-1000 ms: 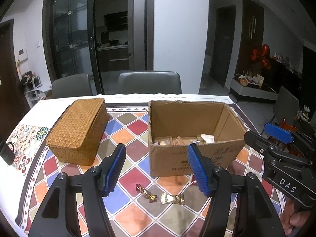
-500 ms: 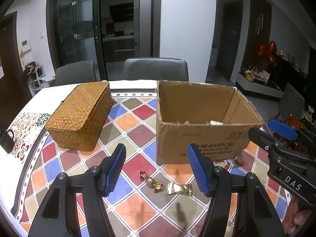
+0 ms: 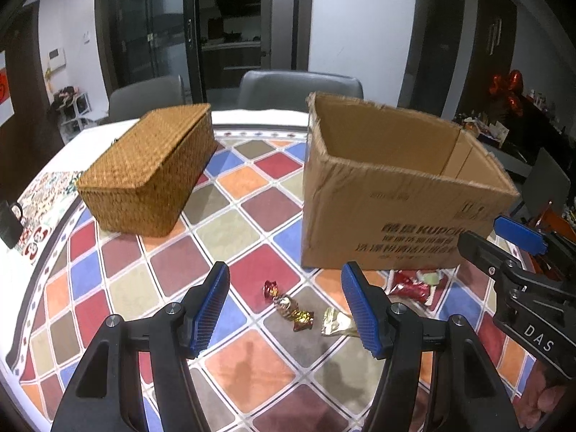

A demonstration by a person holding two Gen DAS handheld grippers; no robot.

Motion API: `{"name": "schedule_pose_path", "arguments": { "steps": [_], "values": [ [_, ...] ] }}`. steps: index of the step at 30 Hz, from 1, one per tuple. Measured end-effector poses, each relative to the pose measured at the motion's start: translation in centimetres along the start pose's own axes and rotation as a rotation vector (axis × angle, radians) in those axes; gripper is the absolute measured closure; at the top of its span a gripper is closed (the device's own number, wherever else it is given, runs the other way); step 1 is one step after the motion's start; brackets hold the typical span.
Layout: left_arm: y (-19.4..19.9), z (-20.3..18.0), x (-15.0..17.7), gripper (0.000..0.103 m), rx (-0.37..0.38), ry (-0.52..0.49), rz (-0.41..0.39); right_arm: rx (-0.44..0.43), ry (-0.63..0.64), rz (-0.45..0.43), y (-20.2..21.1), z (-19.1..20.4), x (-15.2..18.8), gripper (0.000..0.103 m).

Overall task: Organize snacks
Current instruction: 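Move both open tools back from the box toward the candies on the table, then grasp the gold-red candy with the left tool while the right tool grasps the red candy bar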

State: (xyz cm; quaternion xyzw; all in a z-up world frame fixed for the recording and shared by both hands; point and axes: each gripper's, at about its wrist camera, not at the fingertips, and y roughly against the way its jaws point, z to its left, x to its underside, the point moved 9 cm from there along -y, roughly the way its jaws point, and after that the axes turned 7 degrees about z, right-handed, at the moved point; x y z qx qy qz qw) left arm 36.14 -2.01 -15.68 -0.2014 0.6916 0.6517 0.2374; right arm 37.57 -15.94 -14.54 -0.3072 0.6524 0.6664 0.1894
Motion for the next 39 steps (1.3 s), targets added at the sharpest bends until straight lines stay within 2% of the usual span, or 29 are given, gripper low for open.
{"name": "schedule_pose_path", "arguments": {
  "steps": [16,35,36,39],
  "values": [
    [-5.3,0.8,2.8,0.039,-0.036,0.072,0.067,-0.012,0.138,0.101,-6.3,0.9,3.1,0.045],
    [-8.9,1.3,4.1,0.042,-0.037,0.109,0.134,-0.057,0.122,0.231,-11.9,0.9,6.2,0.045],
    [-9.0,1.3,4.1,0.043,-0.034,0.111,0.136,-0.052,0.125,0.227,-11.8,0.9,6.3,0.046],
    [-9.4,1.2,4.2,0.045,-0.026,0.12,0.143,-0.075,0.118,0.24,-11.8,1.0,6.7,0.06]
  ]
}}
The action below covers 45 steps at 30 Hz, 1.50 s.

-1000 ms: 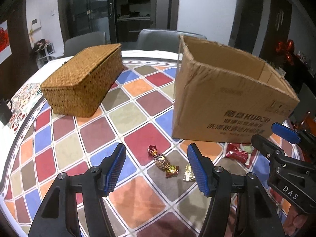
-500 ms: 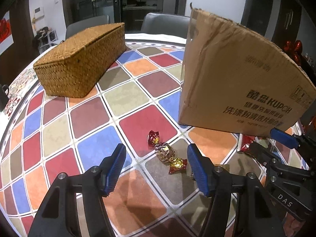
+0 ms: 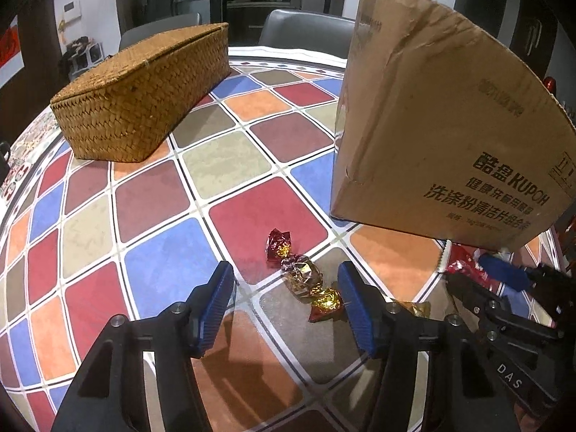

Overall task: Organize snacks
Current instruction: 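Grasp the gold-red candy with the left tool while the right tool grasps the red candy bar, then lift and carry the gold-red candy and red candy bar over the box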

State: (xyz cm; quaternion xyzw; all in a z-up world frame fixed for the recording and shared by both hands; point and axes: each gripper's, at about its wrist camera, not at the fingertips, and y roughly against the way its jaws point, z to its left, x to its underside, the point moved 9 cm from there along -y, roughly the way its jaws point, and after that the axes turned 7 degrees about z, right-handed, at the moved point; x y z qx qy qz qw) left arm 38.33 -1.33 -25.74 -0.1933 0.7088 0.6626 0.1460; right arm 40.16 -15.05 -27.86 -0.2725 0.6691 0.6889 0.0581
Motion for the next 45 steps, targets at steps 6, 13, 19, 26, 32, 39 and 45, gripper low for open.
{"name": "schedule_pose_path", "arguments": {
  "steps": [6,13,19,26,32,39,45],
  "values": [
    [-0.7,0.0,0.1,0.063,0.018,0.004,0.019,-0.034,-0.02,0.022,-0.7,1.0,0.7,0.075],
    [-0.9,-0.3,0.0,0.081,0.029,-0.004,0.019,-0.042,-0.054,0.014,-0.5,0.4,0.8,0.078],
    [-0.9,-0.4,-0.1,0.082,0.03,-0.015,0.016,-0.043,-0.064,0.013,0.0,-0.2,0.9,0.08],
    [-0.1,-0.7,0.0,0.082,0.024,-0.029,0.002,-0.047,-0.087,0.011,0.4,-0.2,1.0,0.08],
    [1.3,-0.9,-0.1,0.082,0.022,-0.039,-0.018,-0.043,-0.099,-0.004,1.7,-0.3,0.8,0.08],
    [3.5,-1.1,-0.2,0.082,0.027,-0.05,-0.052,-0.032,-0.112,-0.034,4.1,-0.3,0.8,0.08],
    [5.5,-1.3,0.0,0.082,0.026,-0.063,-0.08,-0.026,-0.131,-0.06,6.4,-0.2,1.0,0.08]
  ]
}}
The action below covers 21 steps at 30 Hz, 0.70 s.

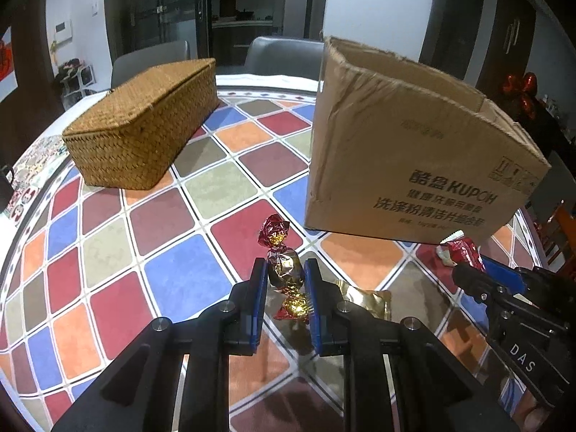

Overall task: Organize snacks
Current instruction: 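Lift and carry the gold-red candy and red candy bar over the box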

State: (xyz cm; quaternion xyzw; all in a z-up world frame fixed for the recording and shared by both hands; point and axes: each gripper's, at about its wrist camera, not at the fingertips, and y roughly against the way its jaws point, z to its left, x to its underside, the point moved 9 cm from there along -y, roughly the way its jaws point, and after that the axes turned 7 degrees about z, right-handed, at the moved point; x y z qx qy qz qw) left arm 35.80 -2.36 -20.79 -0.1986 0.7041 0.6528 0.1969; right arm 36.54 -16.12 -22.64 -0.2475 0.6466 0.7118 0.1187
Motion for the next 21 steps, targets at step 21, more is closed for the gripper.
{"name": "schedule_pose_path", "arguments": {
  "steps": [21],
  "values": [
    [5.6,-1.9,-1.2,0.082,0.012,-0.056,-0.081,0.007,-0.029,-0.108,7.0,-0.6,-1.1,0.08]
  ]
}}
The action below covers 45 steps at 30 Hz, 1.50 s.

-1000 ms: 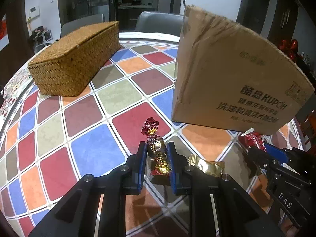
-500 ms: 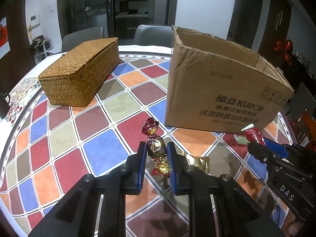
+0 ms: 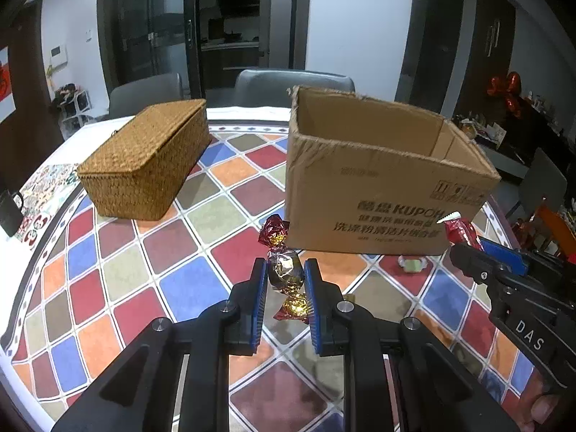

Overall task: Organize snacks
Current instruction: 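Lift and carry the gold-red candy and red candy bar over the box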

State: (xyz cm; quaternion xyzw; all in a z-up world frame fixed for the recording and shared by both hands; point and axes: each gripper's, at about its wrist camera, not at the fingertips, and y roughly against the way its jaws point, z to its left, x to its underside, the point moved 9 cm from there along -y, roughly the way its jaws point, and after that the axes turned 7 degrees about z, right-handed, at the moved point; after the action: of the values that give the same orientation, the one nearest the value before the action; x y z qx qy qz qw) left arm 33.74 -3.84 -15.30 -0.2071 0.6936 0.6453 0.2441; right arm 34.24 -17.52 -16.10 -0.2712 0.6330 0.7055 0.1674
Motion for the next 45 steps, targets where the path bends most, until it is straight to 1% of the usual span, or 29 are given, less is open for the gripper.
{"name": "schedule_pose_path", "arguments": {
  "steps": [10,20,31,45],
  "values": [
    [2.0,-1.9,-2.3,0.082,0.018,-0.039,-0.043,0.012,-0.023,-0.058,2.7,-1.0,-1.9,0.08],
    [3.1,-3.6,-4.6,0.082,0.039,-0.08,-0.077,0.026,-0.049,-0.106,4.7,-2.3,-3.8,0.08],
    [3.6,-4.8,-7.2,0.082,0.054,-0.115,-0.106,0.039,-0.06,-0.147,6.0,-3.2,-6.1,0.08],
    [3.2,-5.8,-10.3,0.082,0.074,-0.148,-0.136,0.06,-0.071,-0.185,6.7,-4.4,-8.6,0.08]
  ]
}}
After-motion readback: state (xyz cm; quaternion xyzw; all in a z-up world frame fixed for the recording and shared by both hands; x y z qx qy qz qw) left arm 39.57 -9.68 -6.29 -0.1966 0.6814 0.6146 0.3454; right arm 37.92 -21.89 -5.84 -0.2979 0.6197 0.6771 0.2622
